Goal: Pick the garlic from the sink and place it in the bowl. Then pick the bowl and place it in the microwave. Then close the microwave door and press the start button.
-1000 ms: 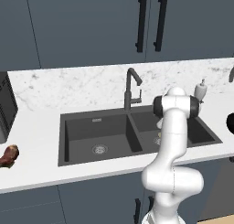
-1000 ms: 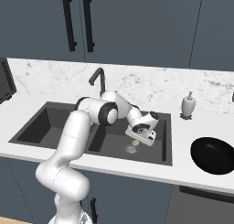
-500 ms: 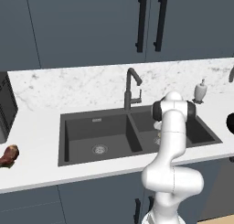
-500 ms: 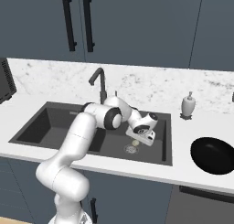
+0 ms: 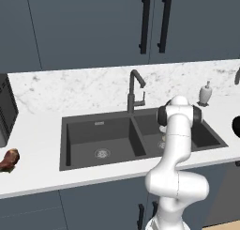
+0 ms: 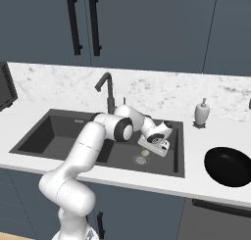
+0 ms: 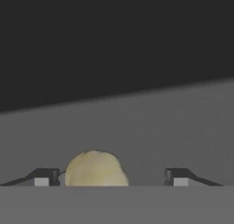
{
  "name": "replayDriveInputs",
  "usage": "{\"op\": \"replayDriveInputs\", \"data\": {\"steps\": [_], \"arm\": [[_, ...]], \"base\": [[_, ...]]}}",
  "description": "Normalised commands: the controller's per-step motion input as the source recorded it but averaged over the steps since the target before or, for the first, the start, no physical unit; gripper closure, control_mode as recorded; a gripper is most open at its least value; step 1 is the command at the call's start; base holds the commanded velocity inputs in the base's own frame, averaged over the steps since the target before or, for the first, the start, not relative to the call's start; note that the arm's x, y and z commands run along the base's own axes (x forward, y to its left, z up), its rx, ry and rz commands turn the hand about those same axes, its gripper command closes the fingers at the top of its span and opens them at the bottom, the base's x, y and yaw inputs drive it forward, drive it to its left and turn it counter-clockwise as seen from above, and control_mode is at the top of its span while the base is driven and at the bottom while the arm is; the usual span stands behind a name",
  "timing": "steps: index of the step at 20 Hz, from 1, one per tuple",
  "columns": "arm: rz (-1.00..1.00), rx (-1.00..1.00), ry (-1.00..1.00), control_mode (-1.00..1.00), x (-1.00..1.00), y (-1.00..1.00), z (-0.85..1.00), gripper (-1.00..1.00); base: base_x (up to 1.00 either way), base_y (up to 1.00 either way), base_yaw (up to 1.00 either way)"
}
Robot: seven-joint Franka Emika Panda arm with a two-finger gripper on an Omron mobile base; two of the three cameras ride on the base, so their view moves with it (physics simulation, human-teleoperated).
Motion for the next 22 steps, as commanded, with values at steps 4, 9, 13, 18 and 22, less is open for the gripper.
{"op": "replayDriveInputs", "data": {"steps": [4,9,13,18,22], "arm": [[0.0,0.0,-0.01,-1.0,-0.2,0.14,0.0,-1.0],[0.0,0.0,0.0,-1.0,-0.13,0.19,-0.02,-1.0],[0.0,0.0,-0.02,-1.0,0.22,0.3,-0.22,-1.0],[0.0,0.0,-0.01,-1.0,0.26,0.06,-0.23,-1.0],[0.0,0.0,0.0,-1.0,-0.2,0.36,-0.16,1.0]], "base": [[0.0,0.0,0.0],[0.0,0.0,0.0],[0.0,0.0,0.0],[0.0,0.0,0.0],[0.0,0.0,0.0]]}}
